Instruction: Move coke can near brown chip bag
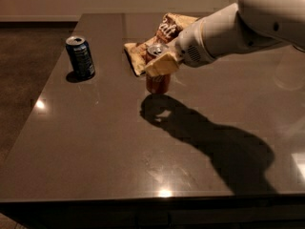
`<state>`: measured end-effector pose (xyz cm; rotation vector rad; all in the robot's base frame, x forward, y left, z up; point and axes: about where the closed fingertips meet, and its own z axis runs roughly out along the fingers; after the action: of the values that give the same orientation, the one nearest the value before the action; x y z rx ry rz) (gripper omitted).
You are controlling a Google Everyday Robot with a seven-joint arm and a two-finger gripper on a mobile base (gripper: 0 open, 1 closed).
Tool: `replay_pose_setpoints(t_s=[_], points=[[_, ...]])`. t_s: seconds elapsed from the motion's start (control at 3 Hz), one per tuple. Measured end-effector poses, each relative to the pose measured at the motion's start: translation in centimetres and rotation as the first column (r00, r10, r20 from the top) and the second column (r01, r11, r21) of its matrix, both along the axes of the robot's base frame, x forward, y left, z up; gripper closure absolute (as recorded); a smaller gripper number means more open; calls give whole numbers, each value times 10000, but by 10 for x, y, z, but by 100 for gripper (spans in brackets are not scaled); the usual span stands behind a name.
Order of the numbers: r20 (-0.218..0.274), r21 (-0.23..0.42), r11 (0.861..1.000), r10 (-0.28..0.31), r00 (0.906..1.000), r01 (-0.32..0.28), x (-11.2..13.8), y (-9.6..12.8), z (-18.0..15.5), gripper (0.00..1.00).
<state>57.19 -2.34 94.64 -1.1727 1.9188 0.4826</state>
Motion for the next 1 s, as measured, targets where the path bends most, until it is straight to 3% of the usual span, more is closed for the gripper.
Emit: replay_pose_setpoints(t_s=[1.0], points=[[-71,291,9992,-276,9996,278,63,-2,-10,100]])
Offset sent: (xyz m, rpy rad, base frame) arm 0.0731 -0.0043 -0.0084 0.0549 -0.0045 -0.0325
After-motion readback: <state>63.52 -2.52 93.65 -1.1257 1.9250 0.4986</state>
